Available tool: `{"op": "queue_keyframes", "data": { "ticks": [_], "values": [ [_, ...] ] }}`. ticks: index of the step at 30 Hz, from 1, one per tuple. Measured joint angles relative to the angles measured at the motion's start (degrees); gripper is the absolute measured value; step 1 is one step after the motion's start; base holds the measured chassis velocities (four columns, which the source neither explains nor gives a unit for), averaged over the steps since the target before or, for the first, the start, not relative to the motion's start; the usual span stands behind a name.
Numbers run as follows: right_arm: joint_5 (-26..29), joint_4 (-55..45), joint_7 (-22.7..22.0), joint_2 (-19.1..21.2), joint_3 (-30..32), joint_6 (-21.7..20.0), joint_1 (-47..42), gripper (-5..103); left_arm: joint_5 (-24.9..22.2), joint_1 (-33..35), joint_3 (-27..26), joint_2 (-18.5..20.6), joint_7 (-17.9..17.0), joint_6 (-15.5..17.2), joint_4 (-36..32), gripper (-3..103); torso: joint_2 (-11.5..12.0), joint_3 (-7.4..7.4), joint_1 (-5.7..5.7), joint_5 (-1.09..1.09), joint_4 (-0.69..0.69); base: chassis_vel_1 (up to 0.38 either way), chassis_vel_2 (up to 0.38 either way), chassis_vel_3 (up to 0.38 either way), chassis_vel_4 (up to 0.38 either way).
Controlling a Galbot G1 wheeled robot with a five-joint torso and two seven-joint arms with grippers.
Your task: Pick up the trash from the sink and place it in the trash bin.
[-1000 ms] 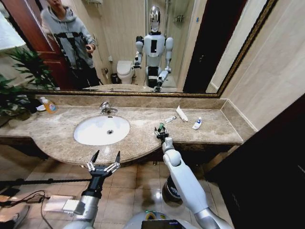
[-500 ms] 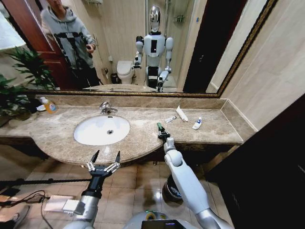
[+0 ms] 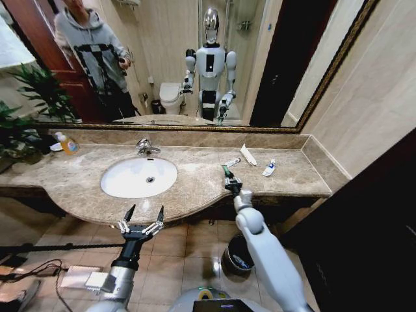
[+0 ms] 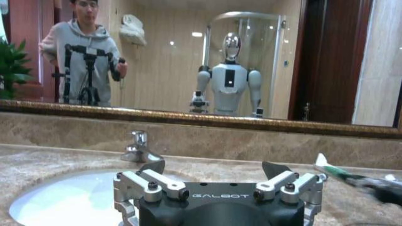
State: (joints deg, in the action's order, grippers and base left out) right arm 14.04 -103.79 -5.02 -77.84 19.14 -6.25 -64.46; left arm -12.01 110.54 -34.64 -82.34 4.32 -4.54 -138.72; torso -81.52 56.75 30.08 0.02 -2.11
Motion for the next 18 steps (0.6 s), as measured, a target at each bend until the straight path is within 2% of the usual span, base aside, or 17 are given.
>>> {"op": "queue_keyframes", "data": {
  "ticks": [2,5,12,15,18],
  "values": [
    [1.21,-6.40,1.67,1.38,2.55,0.79,-6.55,21,0.00,0.00,0.00,-0.01,-0.02,0.00,0.00,100,0.00,0.00,0.00,-0.01,0.02,0.000,0.000,0.000,0.000],
    [1.34,-9.41,1.84,1.43,3.84,1.10,-9.91,21,0.00,0.00,0.00,-0.01,-0.01,0.00,0.00,100,-0.01,0.00,-0.01,-0.01,0.01,0.000,0.000,0.000,0.000],
    [-0.65,-15.97,1.71,-2.03,7.84,3.92,-20.55,21,0.00,0.00,0.00,0.00,-0.01,0.00,0.00,100,0.00,-0.01,-0.01,-0.01,0.01,0.000,0.000,0.000,0.000],
    [-2.59,-17.19,0.79,-4.55,9.23,6.94,-26.44,21,0.00,0.00,0.00,0.00,-0.01,0.00,0.00,100,-0.01,0.00,-0.01,-0.01,0.01,0.000,0.000,0.000,0.000],
    [-3.01,-17.20,0.13,-5.18,9.76,8.72,-29.57,21,0.00,0.00,0.00,0.00,-0.02,0.00,0.00,100,-0.01,0.00,-0.01,-0.01,0.01,0.000,0.000,0.000,0.000]
  ]
}}
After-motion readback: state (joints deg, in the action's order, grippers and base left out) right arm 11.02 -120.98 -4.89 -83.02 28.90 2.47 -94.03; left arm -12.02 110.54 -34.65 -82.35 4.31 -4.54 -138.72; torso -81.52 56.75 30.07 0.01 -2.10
